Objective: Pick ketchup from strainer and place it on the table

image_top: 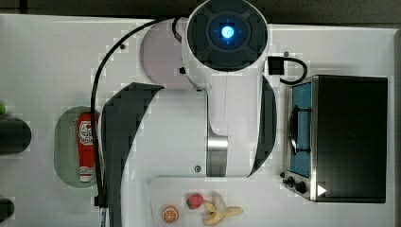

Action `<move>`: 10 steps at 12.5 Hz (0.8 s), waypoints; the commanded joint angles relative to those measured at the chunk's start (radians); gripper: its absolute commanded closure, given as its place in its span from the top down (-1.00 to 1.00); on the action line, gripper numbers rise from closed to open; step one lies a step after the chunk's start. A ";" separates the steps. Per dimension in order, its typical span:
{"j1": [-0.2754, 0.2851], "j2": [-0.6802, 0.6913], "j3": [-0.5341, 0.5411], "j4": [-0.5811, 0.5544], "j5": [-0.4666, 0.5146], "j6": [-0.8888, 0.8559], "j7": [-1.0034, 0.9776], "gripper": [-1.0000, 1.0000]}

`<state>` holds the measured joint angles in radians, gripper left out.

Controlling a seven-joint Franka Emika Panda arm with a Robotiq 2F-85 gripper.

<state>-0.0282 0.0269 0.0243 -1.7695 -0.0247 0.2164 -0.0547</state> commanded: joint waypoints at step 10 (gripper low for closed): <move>-0.025 -0.096 0.409 -0.086 0.043 -0.015 0.084 1.00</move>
<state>-0.1044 -0.0908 0.4060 -1.8408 0.0022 0.2076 -0.0035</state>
